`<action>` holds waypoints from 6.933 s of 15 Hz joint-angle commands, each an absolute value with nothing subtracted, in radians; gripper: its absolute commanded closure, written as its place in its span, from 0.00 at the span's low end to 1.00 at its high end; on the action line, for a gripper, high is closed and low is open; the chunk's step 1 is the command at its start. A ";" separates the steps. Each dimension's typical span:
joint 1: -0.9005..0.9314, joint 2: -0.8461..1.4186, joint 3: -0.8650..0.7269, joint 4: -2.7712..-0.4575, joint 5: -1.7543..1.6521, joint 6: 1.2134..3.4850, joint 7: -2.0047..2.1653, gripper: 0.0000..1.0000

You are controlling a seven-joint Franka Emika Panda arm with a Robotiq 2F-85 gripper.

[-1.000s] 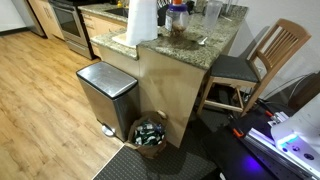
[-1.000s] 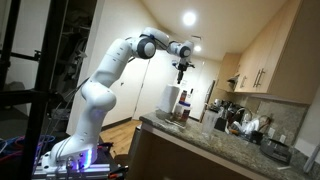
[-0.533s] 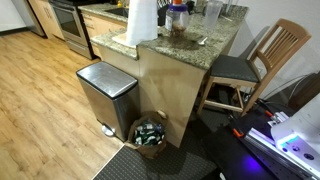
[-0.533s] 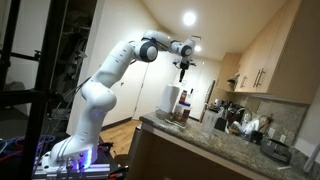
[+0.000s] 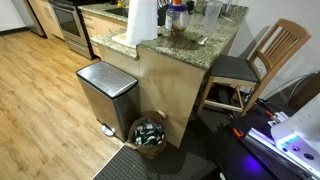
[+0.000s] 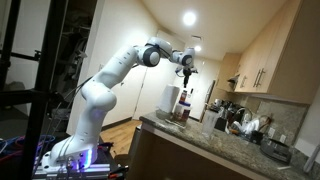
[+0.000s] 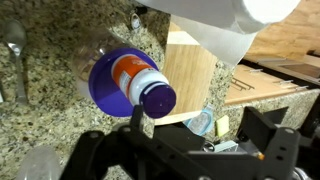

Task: Place the white and orange bottle on the counter

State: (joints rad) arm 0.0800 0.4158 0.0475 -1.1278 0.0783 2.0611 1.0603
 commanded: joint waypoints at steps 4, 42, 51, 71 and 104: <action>0.100 0.469 0.034 -1.119 -0.012 2.068 1.148 0.00; -0.005 0.038 0.041 -1.637 0.184 1.844 0.912 0.74; 0.092 0.007 0.088 -1.964 0.222 2.257 0.791 0.49; 0.094 0.055 0.089 -2.022 0.084 2.319 0.568 0.74; 0.111 -0.080 0.109 -1.930 0.189 2.092 0.079 0.49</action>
